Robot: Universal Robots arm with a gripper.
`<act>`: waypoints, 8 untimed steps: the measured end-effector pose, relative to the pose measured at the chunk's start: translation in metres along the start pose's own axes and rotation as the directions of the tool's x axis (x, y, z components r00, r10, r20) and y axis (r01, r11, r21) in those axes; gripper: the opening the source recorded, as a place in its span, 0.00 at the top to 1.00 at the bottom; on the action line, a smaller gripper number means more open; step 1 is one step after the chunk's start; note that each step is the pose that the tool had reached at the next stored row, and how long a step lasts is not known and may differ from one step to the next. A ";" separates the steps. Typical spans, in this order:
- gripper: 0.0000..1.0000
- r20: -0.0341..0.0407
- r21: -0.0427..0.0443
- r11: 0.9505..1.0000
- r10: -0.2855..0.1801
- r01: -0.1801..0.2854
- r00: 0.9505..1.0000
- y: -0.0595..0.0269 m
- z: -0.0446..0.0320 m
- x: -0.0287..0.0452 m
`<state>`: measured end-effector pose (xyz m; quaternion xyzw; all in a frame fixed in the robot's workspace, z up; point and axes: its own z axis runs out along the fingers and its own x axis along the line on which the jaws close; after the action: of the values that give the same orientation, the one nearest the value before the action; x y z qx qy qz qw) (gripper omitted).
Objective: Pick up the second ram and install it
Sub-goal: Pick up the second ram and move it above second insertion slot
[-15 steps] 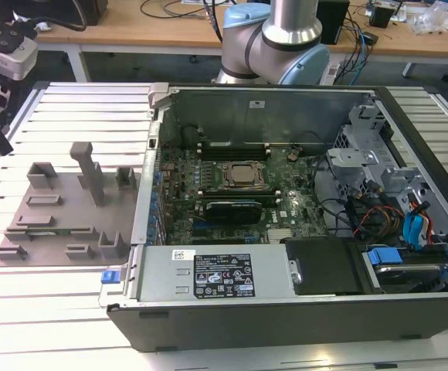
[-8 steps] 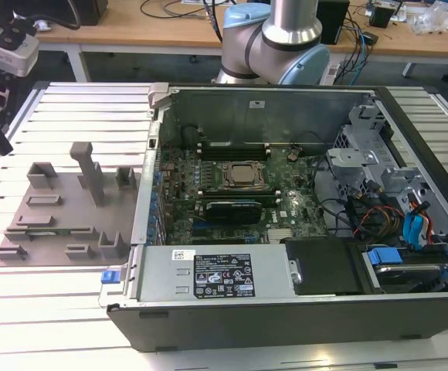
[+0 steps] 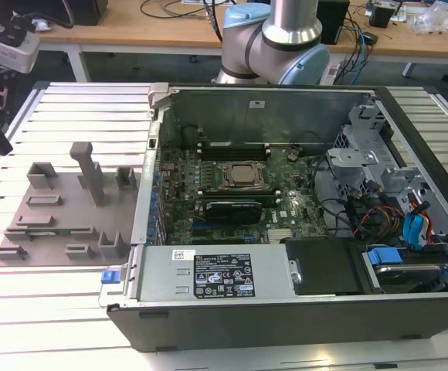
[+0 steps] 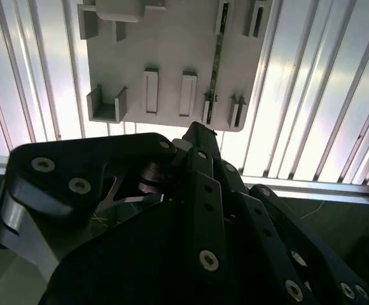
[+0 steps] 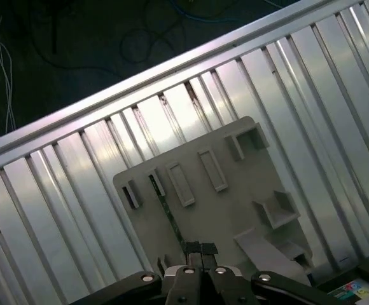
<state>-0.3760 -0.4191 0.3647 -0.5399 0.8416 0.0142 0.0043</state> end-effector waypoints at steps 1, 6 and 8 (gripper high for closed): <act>0.90 0.000 0.000 1.000 -0.010 0.010 1.000 0.0000 0.0000 0.0000; 0.90 -0.001 -0.001 0.999 -0.048 0.048 0.999 0.0000 0.0000 0.0000; 0.90 -0.001 -0.002 0.998 -0.065 0.065 0.998 0.0000 0.0000 0.0000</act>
<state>-0.3760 -0.4191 0.3647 -0.5672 0.8234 0.0144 0.0038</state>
